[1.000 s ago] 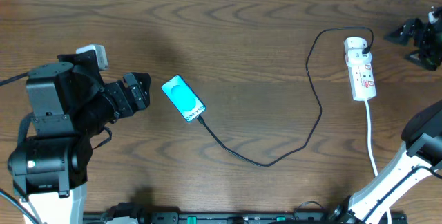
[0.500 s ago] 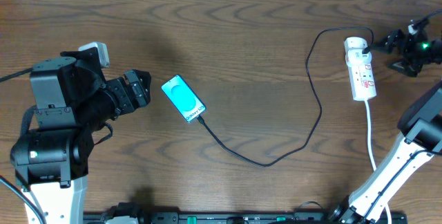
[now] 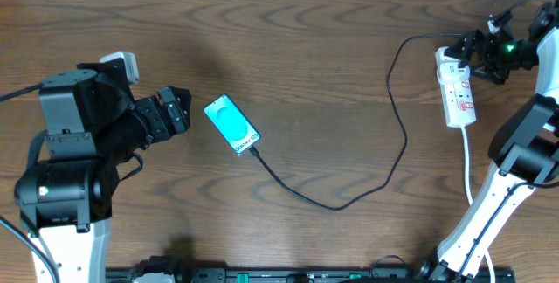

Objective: Plug charger to phone and switch on socket
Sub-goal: 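Bring the right gripper over the orange switch beside the charger plug, then press down the orange switch next to the charger with the right gripper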

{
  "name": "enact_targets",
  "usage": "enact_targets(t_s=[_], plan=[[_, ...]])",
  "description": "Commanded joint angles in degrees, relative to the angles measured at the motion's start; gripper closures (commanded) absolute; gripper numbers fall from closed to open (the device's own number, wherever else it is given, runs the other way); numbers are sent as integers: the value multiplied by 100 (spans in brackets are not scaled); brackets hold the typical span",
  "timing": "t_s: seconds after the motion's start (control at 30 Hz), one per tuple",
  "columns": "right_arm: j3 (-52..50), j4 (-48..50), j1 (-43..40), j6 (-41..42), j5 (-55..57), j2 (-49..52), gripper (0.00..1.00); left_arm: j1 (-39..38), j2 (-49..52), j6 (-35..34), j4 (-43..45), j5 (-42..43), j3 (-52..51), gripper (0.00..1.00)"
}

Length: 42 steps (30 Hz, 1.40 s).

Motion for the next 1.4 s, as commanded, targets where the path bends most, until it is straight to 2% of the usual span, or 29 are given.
enact_targets(t_s=[0.0,0.23,0.4,1.37], plan=[[59,0,24,-11,-133,90,1,-7,87,13,4,-79,107,11],[57,-52,15,74,55,90,1,-7,234,13,7,-79,103,10],[55,-144,17,435,400,90,1,-7,326,11,4,-76,103,10],[-162,-195,57,433,505,92,1,-7,330,9,7,-76,103,10]])
